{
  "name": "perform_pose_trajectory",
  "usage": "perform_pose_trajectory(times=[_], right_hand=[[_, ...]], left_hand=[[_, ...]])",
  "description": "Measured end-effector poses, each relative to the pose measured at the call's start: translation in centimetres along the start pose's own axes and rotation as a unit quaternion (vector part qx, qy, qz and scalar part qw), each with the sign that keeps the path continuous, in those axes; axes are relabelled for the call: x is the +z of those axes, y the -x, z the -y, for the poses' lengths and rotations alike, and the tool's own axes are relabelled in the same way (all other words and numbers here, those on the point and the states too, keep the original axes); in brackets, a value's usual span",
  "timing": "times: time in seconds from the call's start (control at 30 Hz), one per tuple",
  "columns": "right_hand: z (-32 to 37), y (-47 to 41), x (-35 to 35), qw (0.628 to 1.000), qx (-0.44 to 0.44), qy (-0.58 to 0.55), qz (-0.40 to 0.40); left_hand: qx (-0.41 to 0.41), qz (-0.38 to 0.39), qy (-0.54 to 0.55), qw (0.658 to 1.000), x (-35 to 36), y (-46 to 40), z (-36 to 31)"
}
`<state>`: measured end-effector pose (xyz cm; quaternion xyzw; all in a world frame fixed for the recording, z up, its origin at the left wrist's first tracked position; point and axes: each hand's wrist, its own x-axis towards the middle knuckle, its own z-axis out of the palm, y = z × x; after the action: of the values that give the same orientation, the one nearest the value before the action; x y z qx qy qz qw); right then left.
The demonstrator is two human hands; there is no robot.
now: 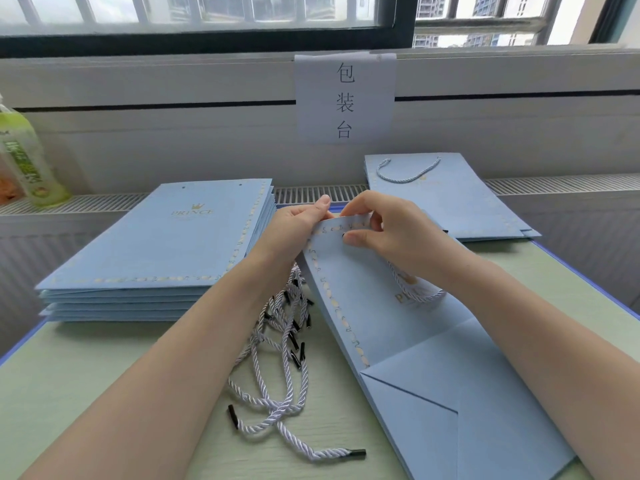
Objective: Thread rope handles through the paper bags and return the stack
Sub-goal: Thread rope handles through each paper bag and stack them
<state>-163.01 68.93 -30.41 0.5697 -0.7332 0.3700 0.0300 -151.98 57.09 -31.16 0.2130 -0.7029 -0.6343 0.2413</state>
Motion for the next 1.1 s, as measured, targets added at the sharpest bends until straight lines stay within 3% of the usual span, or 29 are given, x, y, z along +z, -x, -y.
perform_pose_trajectory(times=[0.27,0.57,0.9,1.1], right_hand=[[-0.1,-0.1,-0.5,1.000,-0.019,-0.003,-0.013],[-0.7,-0.2,0.6,0.999,-0.024,-0.004,0.023],[-0.8,-0.4,0.0,0.999,-0.014,-0.043,0.005],[-1.3,-0.3,-0.9,0.999,-0.044,0.029,-0.001]], left_hand=[[-0.002,0.011,0.042,0.999,-0.4,0.0,-0.4],[0.070,0.029,-0.120,0.990,0.3,0.0,0.3],[0.046,0.007,-0.070,0.996,0.2,0.0,0.2],[0.138,-0.039,-0.099,0.985,0.7,0.2,0.3]])
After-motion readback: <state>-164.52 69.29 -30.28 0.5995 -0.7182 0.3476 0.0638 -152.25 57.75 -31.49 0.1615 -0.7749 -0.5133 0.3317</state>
